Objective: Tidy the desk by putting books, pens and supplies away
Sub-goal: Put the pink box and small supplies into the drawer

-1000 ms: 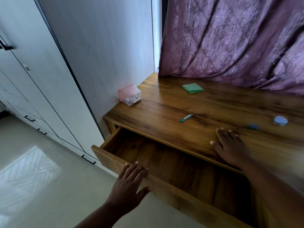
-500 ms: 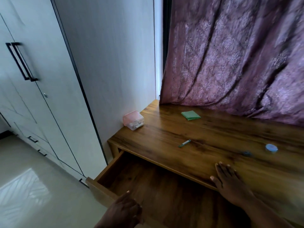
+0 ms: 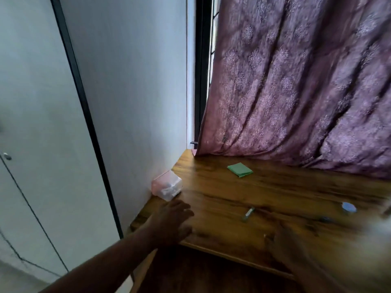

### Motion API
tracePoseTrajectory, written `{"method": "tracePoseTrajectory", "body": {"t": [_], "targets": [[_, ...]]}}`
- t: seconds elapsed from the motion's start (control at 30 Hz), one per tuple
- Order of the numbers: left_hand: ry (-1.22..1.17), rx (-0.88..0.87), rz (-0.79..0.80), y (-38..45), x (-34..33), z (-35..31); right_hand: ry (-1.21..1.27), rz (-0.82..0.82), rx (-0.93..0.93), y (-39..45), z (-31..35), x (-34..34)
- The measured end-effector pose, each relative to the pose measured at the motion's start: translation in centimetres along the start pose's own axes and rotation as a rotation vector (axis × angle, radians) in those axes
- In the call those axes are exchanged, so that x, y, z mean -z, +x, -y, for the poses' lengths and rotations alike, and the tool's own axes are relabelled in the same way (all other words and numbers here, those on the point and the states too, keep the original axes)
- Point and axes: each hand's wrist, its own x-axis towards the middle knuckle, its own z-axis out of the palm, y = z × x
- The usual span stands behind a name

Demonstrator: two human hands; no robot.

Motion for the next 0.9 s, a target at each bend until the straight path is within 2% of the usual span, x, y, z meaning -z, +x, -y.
{"method": "tracePoseTrajectory", "body": {"t": [0.03, 0.1, 0.13, 0.17, 0.23, 0.4, 0.53, 0.63, 0.77, 0.9], "targets": [[0.0, 0.056, 0.05, 2.3, 2.0, 4.3, 0.007, -0.034, 0.048, 0.8, 1.7, -0.3], [0.006, 0.274, 0.065, 4.8, 3.9, 7.4, 0.004, -0.079, 0.119, 2.3, 4.7, -0.7], [-0.007, 0.368, 0.106, 5.7, 4.1, 9.0, -0.016, -0.067, 0.12, 2.8, 6.0, -0.9], [-0.05, 0.464, 0.215, 5.6, 3.6, 9.7, -0.039, -0.034, 0.106, 3.1, 7.1, -0.9], [-0.119, 0.631, 0.3, 5.9, 1.6, 10.7, -0.063, 0.003, 0.089, 4.3, 8.4, -1.6], [-0.24, 0.804, 0.248, 8.0, -0.7, 12.0, 0.008, 0.096, -0.028, 6.5, 9.8, -2.8], [-0.199, 0.833, 0.288, 8.1, -0.9, 11.5, 0.023, 0.107, -0.051, 6.1, 9.0, -4.4], [-0.213, 0.78, 0.21, 6.8, -0.6, 10.1, -0.002, 0.099, -0.055, 4.7, 9.3, -3.7], [-0.432, 0.594, 0.056, 3.4, 0.8, 7.7, 0.025, 0.106, 0.025, 3.6, 8.7, -4.0], [-0.388, 0.321, 0.016, -1.4, 2.8, 5.3, -0.008, 0.154, 0.113, 0.6, 8.6, -4.7]]}}
